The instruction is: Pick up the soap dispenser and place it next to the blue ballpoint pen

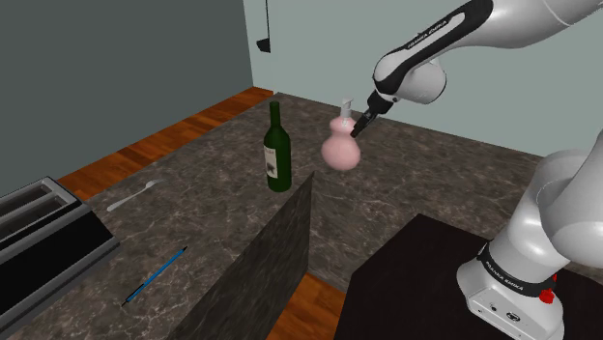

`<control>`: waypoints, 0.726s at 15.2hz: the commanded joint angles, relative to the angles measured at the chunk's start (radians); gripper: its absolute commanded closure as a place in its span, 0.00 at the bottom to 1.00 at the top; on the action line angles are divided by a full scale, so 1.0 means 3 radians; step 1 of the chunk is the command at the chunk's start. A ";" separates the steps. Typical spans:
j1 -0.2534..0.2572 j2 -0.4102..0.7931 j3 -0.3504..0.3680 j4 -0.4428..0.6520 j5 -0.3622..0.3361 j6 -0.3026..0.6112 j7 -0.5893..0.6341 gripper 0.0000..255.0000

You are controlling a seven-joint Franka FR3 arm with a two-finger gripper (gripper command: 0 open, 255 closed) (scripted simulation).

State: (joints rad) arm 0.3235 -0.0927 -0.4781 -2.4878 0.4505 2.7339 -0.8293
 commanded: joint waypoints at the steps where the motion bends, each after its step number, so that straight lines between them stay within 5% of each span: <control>1: 0.0046 0.0105 -0.0012 0.0026 0.0167 0.0057 -0.0122 0.00; 10: 0.0072 0.0196 -0.0011 0.0054 0.0312 0.0096 -0.0228 0.00; 11: 0.0072 0.0196 -0.0011 0.0054 0.0312 0.0096 -0.0228 1.00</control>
State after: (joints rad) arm 0.3452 -0.0340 -0.4816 -2.4716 0.5441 2.7627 -0.8976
